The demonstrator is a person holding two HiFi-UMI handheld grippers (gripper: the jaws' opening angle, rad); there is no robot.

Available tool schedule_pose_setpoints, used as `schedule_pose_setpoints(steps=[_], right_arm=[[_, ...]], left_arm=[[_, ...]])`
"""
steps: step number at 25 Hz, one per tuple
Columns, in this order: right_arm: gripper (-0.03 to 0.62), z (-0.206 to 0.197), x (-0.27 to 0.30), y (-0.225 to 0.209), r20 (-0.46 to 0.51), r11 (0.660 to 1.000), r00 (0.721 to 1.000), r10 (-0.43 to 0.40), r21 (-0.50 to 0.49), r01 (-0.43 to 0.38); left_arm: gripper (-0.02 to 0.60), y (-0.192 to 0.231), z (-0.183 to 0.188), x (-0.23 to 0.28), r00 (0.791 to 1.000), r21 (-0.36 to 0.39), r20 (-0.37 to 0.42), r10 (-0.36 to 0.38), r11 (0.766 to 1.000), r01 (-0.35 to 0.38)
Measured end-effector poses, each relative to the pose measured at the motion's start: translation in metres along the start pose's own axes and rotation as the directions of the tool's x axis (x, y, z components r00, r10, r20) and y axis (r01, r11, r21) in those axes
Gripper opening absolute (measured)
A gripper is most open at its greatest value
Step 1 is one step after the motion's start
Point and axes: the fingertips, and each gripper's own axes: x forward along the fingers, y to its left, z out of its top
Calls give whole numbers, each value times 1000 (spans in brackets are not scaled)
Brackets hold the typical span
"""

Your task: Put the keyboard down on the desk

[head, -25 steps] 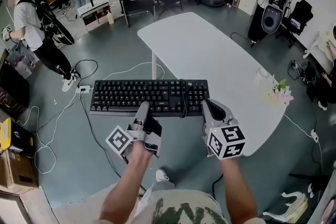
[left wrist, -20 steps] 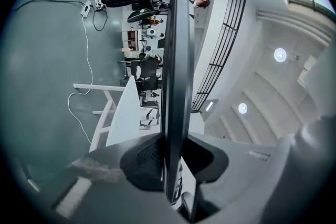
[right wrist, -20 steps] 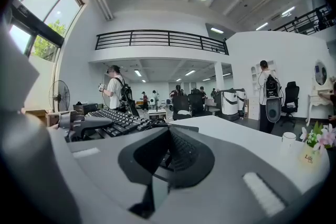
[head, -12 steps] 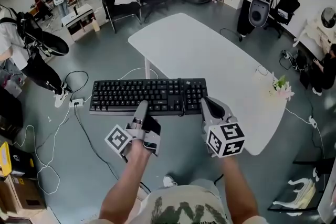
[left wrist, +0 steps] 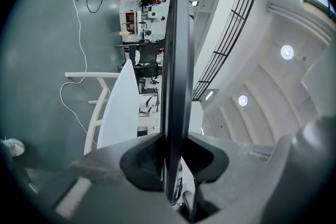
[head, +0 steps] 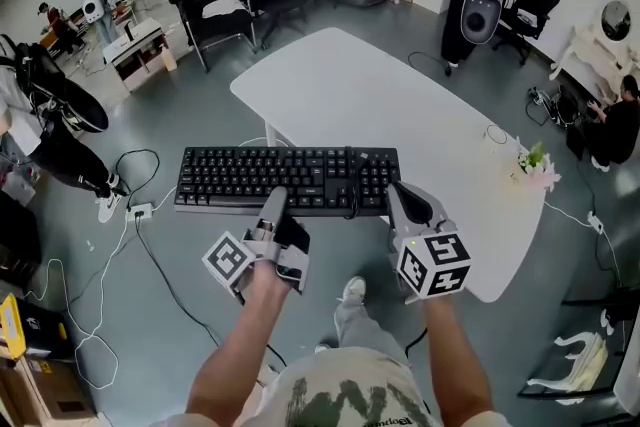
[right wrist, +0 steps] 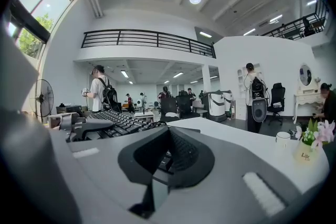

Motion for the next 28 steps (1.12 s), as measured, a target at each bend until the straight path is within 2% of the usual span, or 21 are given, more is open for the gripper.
schedule_pose_setpoints(steps=[8,20,28], right_arm=[[-1,6,50,-51,16,999,999,-38,14,38],[-1,26,128,-189,3,990,992,-130,63,129],[0,27,157,-230,-10,983,987,-162,90,162]], left_arm=[[91,22,-1,77,999,-6,-50,0,1000,0],[91,54,-42,247,984,-12,-176,10,1000,-12],[91,67,-55,304,973,-21,-232,14,1000,-19]])
